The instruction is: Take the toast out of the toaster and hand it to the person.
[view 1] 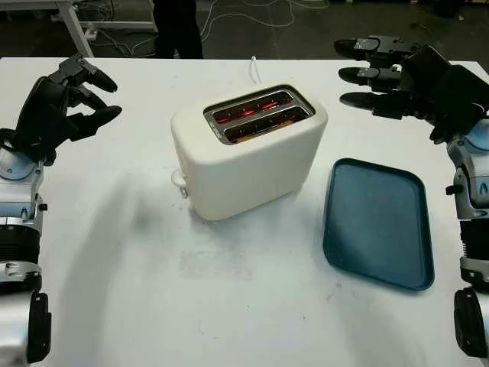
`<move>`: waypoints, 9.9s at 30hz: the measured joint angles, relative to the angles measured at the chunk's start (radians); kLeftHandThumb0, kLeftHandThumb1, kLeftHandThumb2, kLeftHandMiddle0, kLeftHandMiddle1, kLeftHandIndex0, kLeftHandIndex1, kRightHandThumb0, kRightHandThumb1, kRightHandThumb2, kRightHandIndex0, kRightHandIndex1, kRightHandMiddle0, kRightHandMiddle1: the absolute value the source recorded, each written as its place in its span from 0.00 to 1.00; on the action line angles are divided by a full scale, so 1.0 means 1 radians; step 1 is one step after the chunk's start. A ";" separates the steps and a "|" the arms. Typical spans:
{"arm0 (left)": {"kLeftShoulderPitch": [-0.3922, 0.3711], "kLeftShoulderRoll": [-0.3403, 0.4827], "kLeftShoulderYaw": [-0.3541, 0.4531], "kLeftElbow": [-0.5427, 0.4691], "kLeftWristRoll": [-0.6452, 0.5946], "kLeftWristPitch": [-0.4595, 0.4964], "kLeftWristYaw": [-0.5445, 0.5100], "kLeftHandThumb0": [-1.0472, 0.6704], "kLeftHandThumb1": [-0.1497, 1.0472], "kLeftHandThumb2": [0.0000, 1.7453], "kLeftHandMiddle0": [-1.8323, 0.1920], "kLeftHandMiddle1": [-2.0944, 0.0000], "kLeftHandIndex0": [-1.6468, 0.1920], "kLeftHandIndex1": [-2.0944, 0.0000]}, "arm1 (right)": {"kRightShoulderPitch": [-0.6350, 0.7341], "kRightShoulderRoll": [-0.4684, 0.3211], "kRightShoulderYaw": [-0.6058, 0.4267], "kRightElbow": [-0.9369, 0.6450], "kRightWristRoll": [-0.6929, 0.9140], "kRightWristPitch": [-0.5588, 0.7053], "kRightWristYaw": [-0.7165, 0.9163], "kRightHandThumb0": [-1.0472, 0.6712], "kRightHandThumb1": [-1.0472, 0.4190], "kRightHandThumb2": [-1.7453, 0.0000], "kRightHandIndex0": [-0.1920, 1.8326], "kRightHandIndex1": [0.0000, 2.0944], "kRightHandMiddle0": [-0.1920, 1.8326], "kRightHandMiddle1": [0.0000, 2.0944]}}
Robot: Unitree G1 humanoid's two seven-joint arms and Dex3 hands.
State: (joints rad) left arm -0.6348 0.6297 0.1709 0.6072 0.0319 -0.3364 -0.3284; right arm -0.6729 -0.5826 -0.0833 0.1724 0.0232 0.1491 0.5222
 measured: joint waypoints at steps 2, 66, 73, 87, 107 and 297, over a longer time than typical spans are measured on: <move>0.000 0.000 0.000 0.000 0.000 0.000 0.000 0.00 0.89 0.10 0.77 0.25 0.78 0.27 | 0.000 0.000 0.000 0.000 -0.001 0.000 0.000 0.46 0.09 0.96 0.36 0.00 0.35 0.00; -0.001 0.000 0.001 0.000 -0.017 0.001 -0.002 0.00 0.89 0.10 0.76 0.25 0.77 0.28 | 0.000 0.000 0.001 0.000 0.000 -0.002 0.000 0.51 0.09 0.96 0.36 0.00 0.35 0.00; -0.015 0.000 0.000 0.005 -0.017 0.000 -0.002 0.00 0.89 0.10 0.75 0.25 0.76 0.29 | 0.000 0.000 0.001 0.001 0.001 -0.002 0.000 0.49 0.09 0.96 0.36 0.00 0.35 0.00; -0.015 0.000 0.000 0.006 -0.019 0.000 -0.002 0.00 0.89 0.10 0.75 0.25 0.75 0.29 | 0.000 0.000 0.001 0.003 0.000 -0.004 0.000 0.46 0.09 0.97 0.37 0.01 0.36 0.00; -0.014 0.000 0.001 0.006 -0.020 0.001 -0.002 0.00 0.89 0.10 0.76 0.25 0.76 0.29 | 0.000 0.000 0.001 0.006 -0.001 -0.007 0.000 0.49 0.09 0.96 0.37 0.00 0.35 0.00; -0.014 -0.012 0.001 0.056 -0.036 -0.024 -0.015 0.00 0.89 0.07 0.74 0.27 0.74 0.31 | -0.559 0.019 0.142 0.850 -0.221 -0.926 -0.380 0.30 0.09 0.86 0.63 0.83 0.52 0.83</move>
State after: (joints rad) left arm -0.6491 0.6173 0.1718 0.6630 -0.0037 -0.3607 -0.3436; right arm -1.2315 -0.5632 0.0590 1.0229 -0.1982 -0.7764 0.1424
